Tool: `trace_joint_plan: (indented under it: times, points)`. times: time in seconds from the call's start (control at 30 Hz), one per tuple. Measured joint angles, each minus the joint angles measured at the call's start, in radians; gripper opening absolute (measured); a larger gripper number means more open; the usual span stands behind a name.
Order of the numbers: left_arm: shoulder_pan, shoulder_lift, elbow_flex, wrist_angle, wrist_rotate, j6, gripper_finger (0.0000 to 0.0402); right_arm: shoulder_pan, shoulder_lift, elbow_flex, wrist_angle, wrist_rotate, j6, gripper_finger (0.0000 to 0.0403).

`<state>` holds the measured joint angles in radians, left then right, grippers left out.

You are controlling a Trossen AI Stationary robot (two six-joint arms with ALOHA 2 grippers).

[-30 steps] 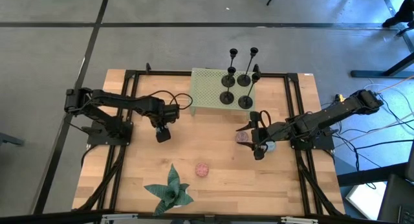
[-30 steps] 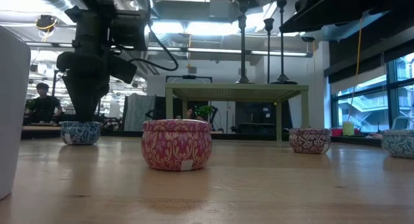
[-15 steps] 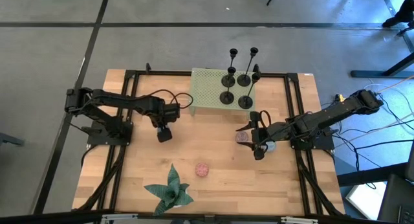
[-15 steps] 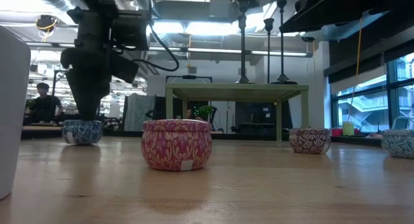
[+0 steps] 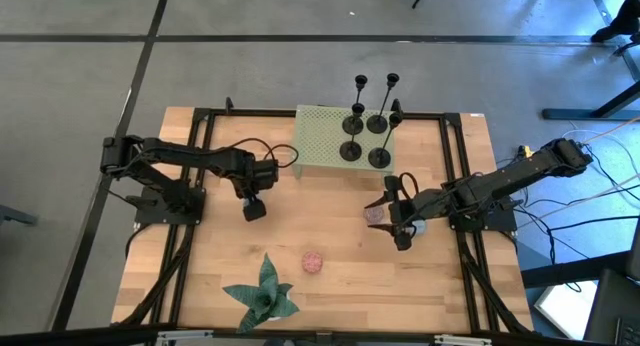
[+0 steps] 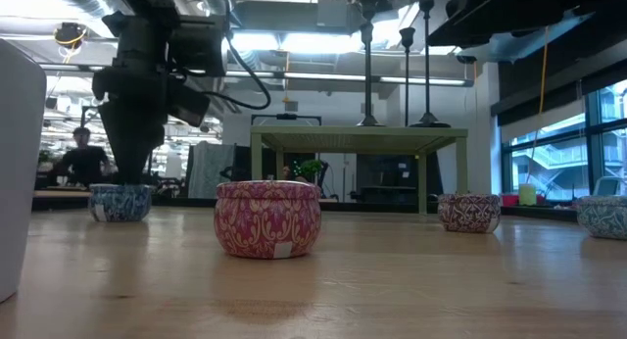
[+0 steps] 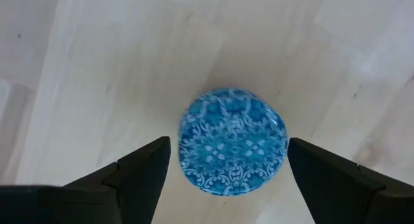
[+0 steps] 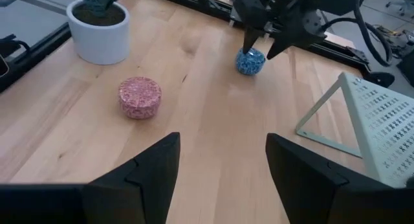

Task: Pick & Place candle stick holders
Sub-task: Put the blue scented candle on the shelf

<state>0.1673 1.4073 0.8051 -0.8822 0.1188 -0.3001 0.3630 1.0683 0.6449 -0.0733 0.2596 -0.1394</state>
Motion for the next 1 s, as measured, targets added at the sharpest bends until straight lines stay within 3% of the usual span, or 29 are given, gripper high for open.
trace_joint_plan:
  times: [0.23, 0.47, 0.67, 1.0]
  points:
    - [-0.002, 0.002, 0.000, 0.000, -0.029, -0.032, 0.0333, 0.000, 0.000, 0.000, 0.000, 0.000, 0.000, 0.0232]
    - [-0.030, 0.002, 0.001, -0.001, 0.026, -0.064, 0.0338, 0.000, 0.000, 0.000, 0.000, 0.001, 0.000, 0.0232]
    - [-0.055, 0.002, 0.002, -0.001, -0.071, -0.073, 0.0338, 0.000, 0.000, 0.000, 0.000, 0.001, 0.000, 0.0232]
    - [-0.094, 0.002, 0.002, 0.000, -0.055, -0.109, 0.0338, 0.000, 0.000, 0.000, 0.000, 0.000, 0.000, 0.0232]
